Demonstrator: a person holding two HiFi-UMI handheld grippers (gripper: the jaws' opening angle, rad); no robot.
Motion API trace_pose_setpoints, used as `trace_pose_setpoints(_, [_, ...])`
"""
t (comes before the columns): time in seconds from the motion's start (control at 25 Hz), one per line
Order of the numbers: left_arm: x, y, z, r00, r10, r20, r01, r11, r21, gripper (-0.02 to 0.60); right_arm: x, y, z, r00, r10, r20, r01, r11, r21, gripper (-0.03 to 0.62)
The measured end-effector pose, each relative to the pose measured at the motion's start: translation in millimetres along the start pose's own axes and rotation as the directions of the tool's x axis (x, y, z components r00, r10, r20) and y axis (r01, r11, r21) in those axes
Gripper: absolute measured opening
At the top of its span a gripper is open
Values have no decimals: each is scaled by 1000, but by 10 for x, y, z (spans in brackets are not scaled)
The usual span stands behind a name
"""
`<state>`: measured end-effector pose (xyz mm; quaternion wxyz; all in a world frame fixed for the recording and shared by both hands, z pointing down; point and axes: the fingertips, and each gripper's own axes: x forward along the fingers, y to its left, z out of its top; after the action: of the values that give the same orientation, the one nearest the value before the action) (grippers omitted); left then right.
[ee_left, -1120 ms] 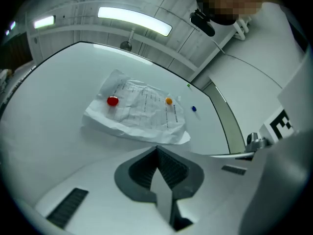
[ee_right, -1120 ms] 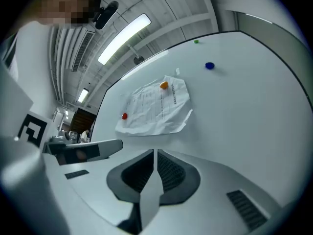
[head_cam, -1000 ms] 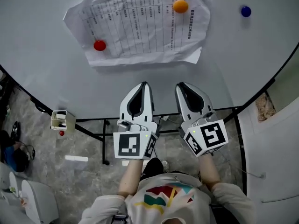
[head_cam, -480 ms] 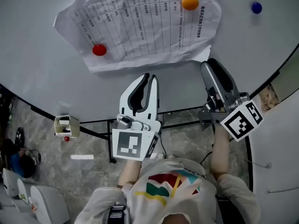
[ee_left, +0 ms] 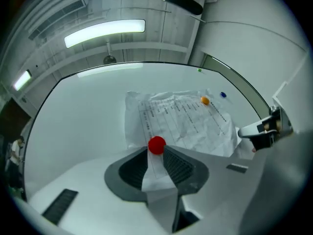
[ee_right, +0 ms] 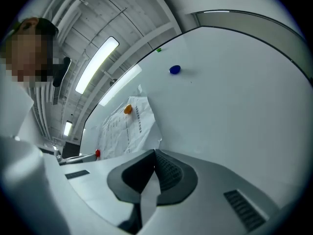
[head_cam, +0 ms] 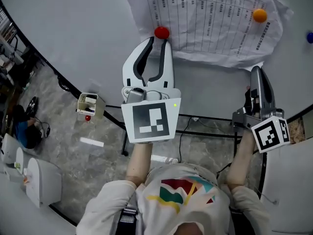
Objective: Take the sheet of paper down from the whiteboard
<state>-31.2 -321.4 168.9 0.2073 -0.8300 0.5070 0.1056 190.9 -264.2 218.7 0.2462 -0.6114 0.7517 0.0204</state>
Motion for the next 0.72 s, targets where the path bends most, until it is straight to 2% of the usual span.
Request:
trace_pose_setpoints(0.12, [27,20,146,999,-18,31,19,999,-27,130,13,8,6,1000,-3,-3,3,999,-36,15])
trace_pose_setpoints(0.28, [49,-94,232,997,-69,24,68,997,36,132,25,22,3,1000,3,-5,-3,999,-36,15])
trace_pose_setpoints(0.48, [86,-101,217,999,-31,-11,32,990,140,141,41,26,1,1000,7,-20,-8,999,-50,15])
trace_pose_setpoints(0.6, [65,-92,153,999,-9,-53,15,993,120,142,40,35,0,1000,0,-29,-2,998,-70,15])
trace_pose_setpoints(0.68, [78,-51,105,997,5,-82,4,995,104,201,43,35,2,1000,-4,-27,1,997,-77,15])
trace_pose_setpoints(0.72, [90,-33,94,996,8,-86,1,995,102,201,42,32,2,1000,-6,-25,4,997,-81,15])
